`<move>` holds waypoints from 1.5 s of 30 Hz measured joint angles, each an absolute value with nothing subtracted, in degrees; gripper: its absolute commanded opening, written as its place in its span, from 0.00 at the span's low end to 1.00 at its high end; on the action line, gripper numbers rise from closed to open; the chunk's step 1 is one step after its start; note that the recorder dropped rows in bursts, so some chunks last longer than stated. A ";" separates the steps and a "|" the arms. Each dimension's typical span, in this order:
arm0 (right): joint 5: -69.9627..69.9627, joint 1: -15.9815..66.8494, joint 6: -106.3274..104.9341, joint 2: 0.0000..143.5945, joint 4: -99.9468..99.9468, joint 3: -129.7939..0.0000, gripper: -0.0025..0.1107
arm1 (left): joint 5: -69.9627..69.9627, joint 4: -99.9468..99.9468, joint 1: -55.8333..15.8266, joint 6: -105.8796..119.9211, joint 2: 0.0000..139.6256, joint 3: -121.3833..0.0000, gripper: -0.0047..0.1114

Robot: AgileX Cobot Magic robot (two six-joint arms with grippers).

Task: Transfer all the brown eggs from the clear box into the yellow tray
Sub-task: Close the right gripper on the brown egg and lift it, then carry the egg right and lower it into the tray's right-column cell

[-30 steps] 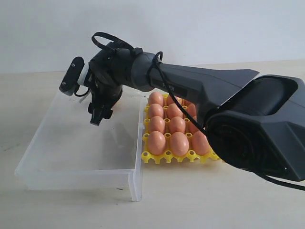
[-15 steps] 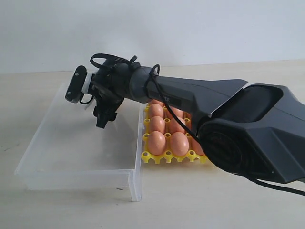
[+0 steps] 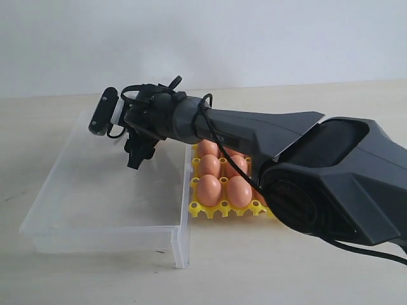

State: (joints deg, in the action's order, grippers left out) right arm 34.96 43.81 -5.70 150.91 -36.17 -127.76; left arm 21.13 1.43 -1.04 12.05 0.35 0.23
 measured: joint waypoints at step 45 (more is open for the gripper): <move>32.12 45.91 -14.83 137.18 -6.42 -114.46 0.02 | 22.53 1.43 -1.04 12.05 0.35 0.23 0.04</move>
State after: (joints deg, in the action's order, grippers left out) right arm 32.12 45.91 -14.83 137.18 -6.42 -114.46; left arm 22.53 1.43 -1.04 12.05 0.35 0.23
